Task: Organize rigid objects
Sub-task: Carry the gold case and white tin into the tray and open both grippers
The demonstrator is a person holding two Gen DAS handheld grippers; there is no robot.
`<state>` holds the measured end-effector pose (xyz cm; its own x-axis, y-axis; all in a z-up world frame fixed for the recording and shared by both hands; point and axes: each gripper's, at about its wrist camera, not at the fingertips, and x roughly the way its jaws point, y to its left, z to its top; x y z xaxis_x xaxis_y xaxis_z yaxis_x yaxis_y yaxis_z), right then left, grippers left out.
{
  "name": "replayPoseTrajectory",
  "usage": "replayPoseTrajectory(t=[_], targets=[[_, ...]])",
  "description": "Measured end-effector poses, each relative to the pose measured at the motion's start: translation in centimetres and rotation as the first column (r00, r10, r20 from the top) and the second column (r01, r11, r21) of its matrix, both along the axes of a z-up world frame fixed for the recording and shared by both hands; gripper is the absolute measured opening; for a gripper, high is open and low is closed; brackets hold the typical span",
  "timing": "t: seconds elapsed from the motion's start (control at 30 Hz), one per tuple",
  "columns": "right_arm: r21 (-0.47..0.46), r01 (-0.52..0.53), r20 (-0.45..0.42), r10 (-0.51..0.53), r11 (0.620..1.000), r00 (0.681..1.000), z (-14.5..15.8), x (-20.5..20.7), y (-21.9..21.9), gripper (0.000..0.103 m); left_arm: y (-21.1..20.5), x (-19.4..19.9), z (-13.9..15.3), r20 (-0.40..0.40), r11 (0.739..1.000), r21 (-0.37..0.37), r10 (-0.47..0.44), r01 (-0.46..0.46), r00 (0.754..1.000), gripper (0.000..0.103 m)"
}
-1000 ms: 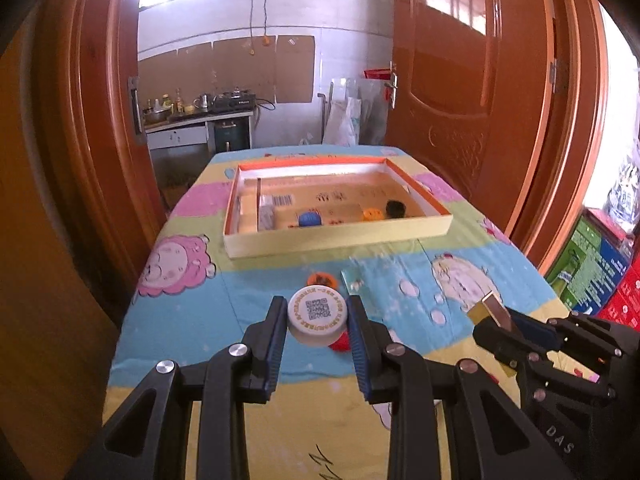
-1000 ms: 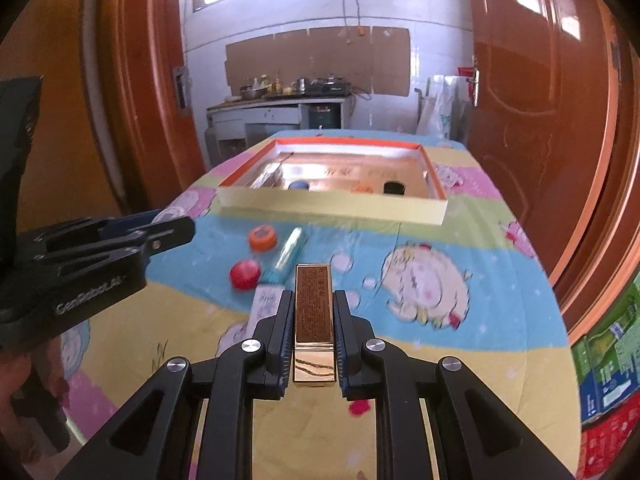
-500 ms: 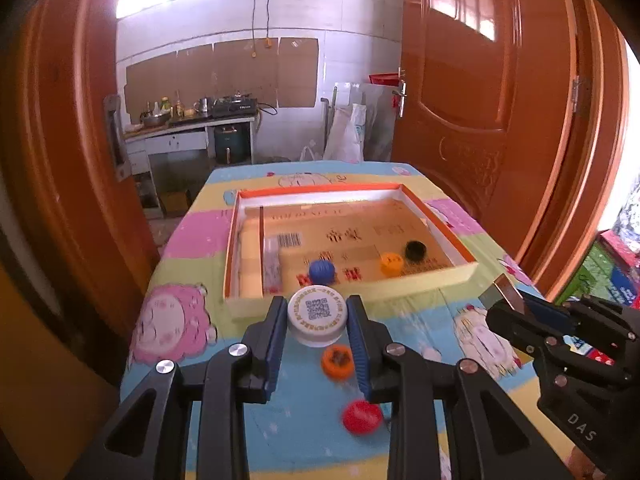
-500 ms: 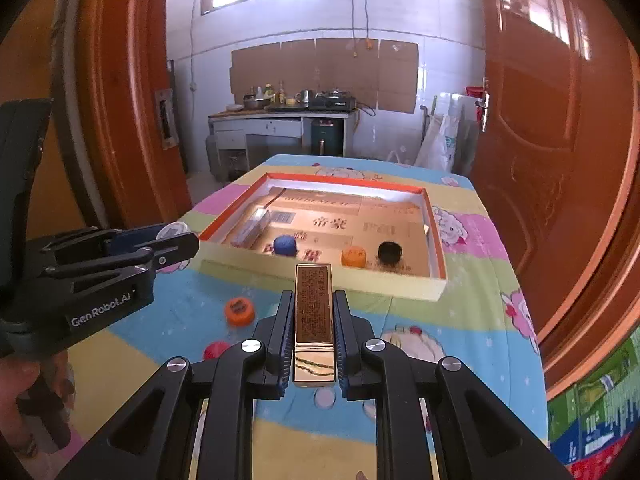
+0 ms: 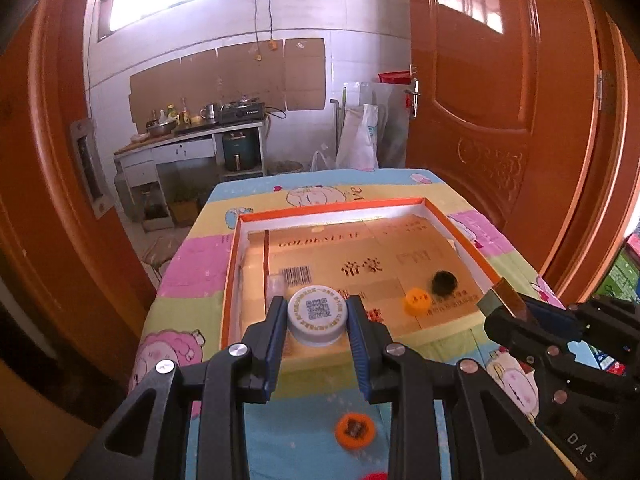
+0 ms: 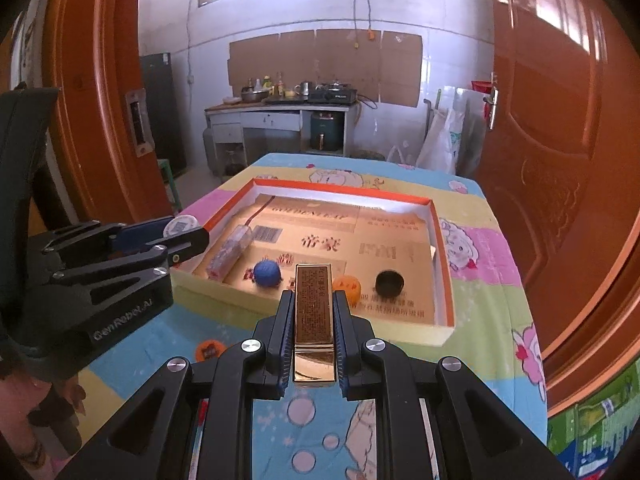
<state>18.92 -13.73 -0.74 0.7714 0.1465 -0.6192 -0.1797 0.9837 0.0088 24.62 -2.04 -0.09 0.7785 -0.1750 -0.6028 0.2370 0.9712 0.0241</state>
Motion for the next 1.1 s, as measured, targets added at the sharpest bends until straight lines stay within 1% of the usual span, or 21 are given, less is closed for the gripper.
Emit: replayPoseTrajectory(t=[0.17, 0.27, 0.37, 0.43, 0.57, 0.67, 0.77, 0.97, 1.1], targets=[[-0.01, -0.004, 0.016, 0.004, 1.0, 1.0, 0.8, 2.4, -0.1, 0.018, -0.7, 2.3, 0.5, 0.005, 1.0, 0.006, -0.001, 0.001, 1.0, 0.031], [-0.008, 0.006, 0.026, -0.006, 1.0, 1.0, 1.7, 4.3, -0.4, 0.018, -0.9, 4.0, 1.2, 0.006, 1.0, -0.012, 0.003, -0.003, 1.0, 0.031], [0.002, 0.015, 0.031, -0.015, 1.0, 0.999, 2.7, 6.4, -1.0, 0.018, -0.6, 6.1, 1.8, -0.01, 0.999, -0.049, 0.01, -0.011, 1.0, 0.031], [0.0, 0.027, 0.032, -0.027, 1.0, 0.999, 3.1, 7.9, -1.3, 0.018, -0.4, 7.7, 2.0, -0.032, 0.998, -0.058, 0.022, -0.024, 0.999, 0.031], [0.044, 0.048, 0.0, -0.048, 0.998, 0.999, 3.3, 11.5, -2.3, 0.018, 0.1, 10.6, 1.6, -0.089, 0.995, -0.093, 0.033, -0.041, 0.996, 0.031], [0.039, 0.066, -0.031, -0.065, 0.997, 0.997, 2.6, 13.9, -2.4, 0.018, -0.1, 12.2, 0.7, -0.125, 0.994, -0.102, 0.031, -0.044, 0.992, 0.031], [0.04, 0.068, -0.079, -0.065, 0.997, 0.995, 0.8, 15.7, -2.3, 0.018, -0.5, 13.6, -0.7, -0.158, 0.995, -0.093, 0.032, -0.047, 0.987, 0.031], [0.039, 0.063, -0.147, -0.057, 0.997, 0.987, -2.5, 17.6, -3.0, 0.018, -0.9, 15.4, -3.9, -0.217, 0.995, -0.087, 0.025, -0.044, 0.976, 0.031], [0.029, 0.071, -0.182, -0.065, 0.997, 0.981, -4.1, 18.3, -3.4, 0.018, -1.2, 16.1, -5.5, -0.254, 0.997, -0.062, 0.018, -0.034, 0.967, 0.031]])
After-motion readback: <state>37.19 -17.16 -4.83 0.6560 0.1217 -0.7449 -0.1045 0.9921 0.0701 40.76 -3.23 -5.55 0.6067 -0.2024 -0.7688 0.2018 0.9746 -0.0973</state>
